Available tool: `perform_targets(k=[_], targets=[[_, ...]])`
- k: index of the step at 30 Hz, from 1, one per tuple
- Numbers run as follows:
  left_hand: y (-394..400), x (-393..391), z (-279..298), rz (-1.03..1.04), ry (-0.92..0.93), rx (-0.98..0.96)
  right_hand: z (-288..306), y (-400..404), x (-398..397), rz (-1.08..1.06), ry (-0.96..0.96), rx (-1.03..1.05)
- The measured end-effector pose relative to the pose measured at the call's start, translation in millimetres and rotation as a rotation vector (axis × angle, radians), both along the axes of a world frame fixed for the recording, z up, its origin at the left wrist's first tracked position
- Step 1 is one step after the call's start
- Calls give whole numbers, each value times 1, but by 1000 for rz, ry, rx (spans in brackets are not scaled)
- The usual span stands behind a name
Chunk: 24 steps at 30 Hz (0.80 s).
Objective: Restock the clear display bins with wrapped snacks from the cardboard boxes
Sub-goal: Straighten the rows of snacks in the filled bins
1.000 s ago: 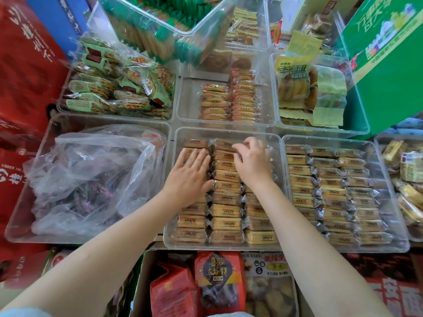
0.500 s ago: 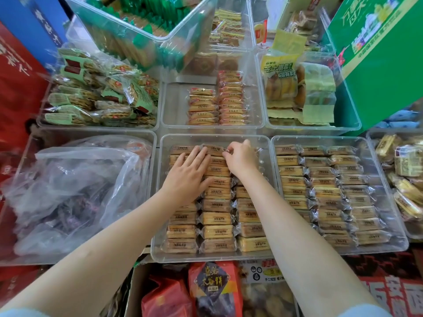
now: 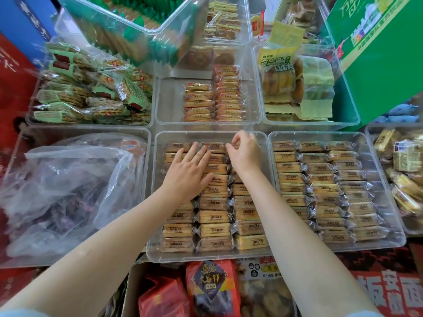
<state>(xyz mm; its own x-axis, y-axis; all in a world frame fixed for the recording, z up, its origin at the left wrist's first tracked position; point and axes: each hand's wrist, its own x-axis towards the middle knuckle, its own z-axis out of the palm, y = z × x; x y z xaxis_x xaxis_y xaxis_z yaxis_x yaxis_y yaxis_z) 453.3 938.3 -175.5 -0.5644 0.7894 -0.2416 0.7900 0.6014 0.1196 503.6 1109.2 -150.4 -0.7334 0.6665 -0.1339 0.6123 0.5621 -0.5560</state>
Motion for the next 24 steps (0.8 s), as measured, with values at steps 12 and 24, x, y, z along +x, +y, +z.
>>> perform_targets(k=[12,24], targets=[[-7,6,-4,19,9,42,-1,-20,17,287,-138,326],[-4,5,4,-12,31,-35,1,-13,17,97,-144,142]])
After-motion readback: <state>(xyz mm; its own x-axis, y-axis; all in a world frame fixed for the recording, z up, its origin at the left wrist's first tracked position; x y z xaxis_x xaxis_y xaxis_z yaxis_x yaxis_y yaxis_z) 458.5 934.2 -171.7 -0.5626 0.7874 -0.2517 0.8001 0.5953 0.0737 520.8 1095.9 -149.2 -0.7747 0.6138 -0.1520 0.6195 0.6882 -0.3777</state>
